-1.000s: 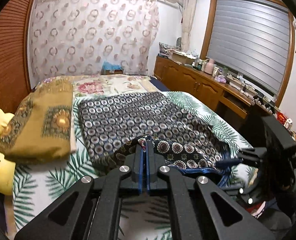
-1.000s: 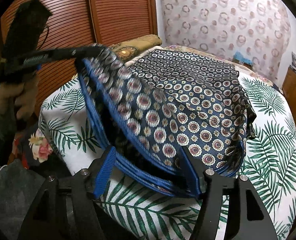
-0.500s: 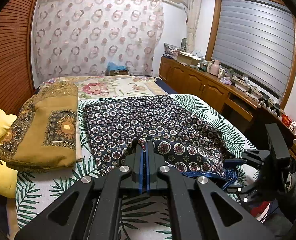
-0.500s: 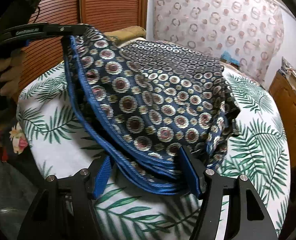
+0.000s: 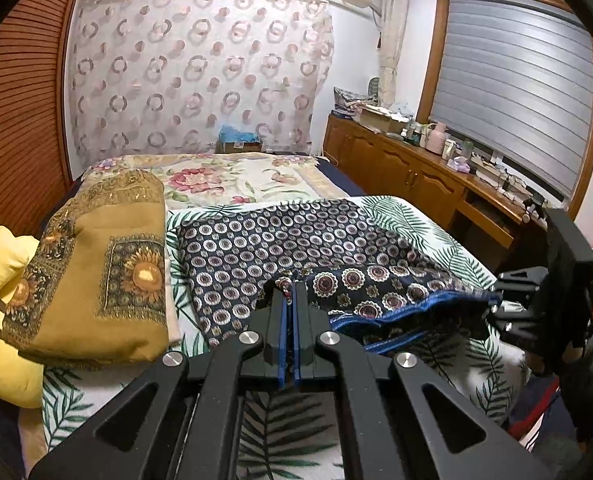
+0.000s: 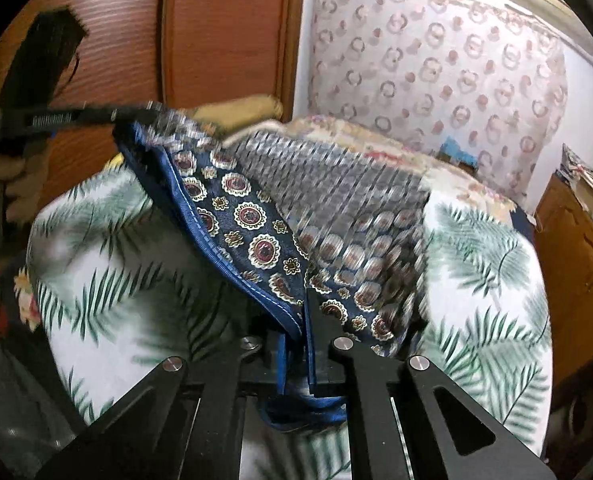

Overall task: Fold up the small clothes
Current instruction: 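Grasp the blue-trimmed end with the right gripper while the left gripper grasps it too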

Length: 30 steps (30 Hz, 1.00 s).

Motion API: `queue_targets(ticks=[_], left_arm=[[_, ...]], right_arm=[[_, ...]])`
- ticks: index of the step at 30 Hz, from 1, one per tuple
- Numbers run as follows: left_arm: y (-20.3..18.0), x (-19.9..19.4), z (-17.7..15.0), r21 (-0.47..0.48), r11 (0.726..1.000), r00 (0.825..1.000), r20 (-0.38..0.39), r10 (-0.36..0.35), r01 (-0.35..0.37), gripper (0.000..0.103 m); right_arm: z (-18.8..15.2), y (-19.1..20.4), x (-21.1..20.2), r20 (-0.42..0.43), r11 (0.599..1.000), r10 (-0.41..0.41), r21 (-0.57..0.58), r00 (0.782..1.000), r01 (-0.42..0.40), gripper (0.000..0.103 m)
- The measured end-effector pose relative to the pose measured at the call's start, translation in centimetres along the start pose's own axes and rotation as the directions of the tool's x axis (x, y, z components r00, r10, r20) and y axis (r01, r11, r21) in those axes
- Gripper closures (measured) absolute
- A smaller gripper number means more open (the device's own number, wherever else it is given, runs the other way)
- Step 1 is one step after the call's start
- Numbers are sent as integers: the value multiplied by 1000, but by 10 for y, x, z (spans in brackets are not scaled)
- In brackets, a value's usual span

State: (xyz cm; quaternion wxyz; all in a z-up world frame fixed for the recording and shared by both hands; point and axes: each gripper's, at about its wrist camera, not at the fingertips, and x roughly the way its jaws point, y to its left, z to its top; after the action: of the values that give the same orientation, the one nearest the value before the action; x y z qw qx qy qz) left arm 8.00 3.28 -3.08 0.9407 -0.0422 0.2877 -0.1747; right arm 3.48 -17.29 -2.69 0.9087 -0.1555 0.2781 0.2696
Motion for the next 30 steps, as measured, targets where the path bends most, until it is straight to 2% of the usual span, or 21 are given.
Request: queue_targets(ticks=[5, 12, 20, 26, 28, 30], left_arm=[[9, 13, 13, -13, 1000, 1000, -5, 0, 0, 100], [27, 37, 35, -18, 1000, 1000, -19, 16, -17, 100], [47, 75, 51, -22, 998, 997, -60, 53, -54, 100], [62, 95, 47, -72, 995, 991, -115, 67, -76, 100], [63, 97, 46, -71, 994, 989, -130, 72, -82, 96], [64, 95, 44, -72, 994, 988, -138, 68, -79, 82]], right_arm=[[26, -19, 4, 58, 999, 5, 38, 998, -7, 97], [58, -44, 26, 82, 999, 29, 33, 996, -32, 98], [86, -76, 81, 64, 997, 65, 29, 996, -67, 98], [97, -93, 122, 29, 995, 90, 32, 996, -91, 98], [97, -96, 131, 20, 995, 99, 31, 995, -100, 98], [102, -94, 137, 18, 994, 106, 27, 994, -107, 98]])
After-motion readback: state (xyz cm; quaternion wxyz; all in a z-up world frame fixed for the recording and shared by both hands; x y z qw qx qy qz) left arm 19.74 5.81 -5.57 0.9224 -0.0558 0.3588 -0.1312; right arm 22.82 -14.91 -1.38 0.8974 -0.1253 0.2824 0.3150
